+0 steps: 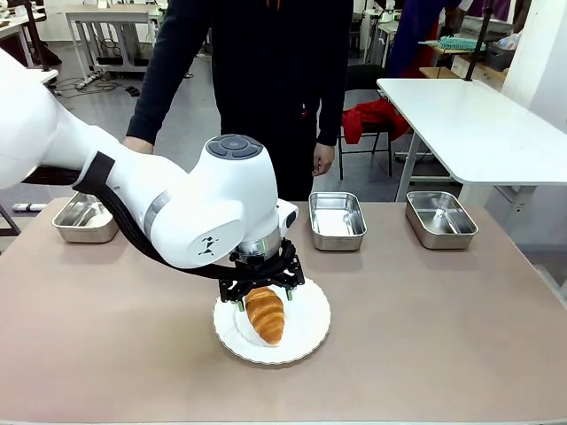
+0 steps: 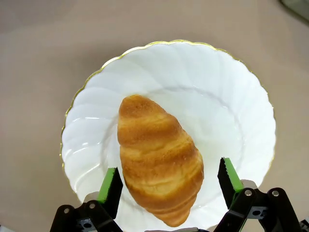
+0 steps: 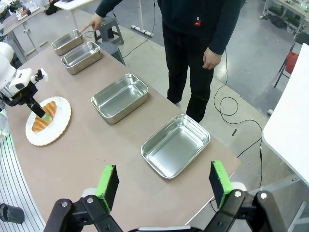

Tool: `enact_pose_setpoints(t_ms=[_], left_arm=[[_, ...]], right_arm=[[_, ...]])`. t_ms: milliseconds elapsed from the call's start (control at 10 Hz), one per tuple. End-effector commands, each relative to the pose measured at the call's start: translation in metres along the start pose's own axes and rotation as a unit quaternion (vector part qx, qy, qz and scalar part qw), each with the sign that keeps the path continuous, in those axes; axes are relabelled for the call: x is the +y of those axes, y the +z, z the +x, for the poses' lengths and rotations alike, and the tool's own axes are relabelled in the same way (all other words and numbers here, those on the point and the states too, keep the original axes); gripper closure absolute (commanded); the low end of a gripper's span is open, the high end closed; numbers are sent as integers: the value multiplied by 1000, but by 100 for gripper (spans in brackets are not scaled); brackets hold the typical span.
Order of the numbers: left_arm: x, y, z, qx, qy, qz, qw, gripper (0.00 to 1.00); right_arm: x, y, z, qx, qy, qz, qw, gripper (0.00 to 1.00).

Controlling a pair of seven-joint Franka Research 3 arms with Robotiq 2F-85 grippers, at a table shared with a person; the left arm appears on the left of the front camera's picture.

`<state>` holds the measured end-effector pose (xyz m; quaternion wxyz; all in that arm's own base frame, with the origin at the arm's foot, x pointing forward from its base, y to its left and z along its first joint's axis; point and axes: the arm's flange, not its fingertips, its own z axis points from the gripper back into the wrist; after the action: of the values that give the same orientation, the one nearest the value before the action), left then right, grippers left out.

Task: Place the bread in the container.
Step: Place the Butter Roll into the Airtight Container indicated by the human.

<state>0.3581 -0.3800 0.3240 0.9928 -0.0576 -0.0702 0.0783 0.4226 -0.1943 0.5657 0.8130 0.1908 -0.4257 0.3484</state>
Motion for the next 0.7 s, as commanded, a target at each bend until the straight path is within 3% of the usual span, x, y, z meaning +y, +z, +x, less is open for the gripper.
enact_pose_setpoints(t_ms=[0,400,500,600], left_arm=[[-5,-4,2,4,0,6,1000,0],[-5,-10,1,17,-6,26,1000,0],[-4,-11,2,21,-4,27,999,20],[-4,-11,3,23,-6,27,999,20]], right_arm=[[1,0,1,-1,1,0,1000,2],[1,0,1,-1,1,0,1000,2],[1,0,1,-1,1,0,1000,2],[1,0,1,-1,1,0,1000,2]])
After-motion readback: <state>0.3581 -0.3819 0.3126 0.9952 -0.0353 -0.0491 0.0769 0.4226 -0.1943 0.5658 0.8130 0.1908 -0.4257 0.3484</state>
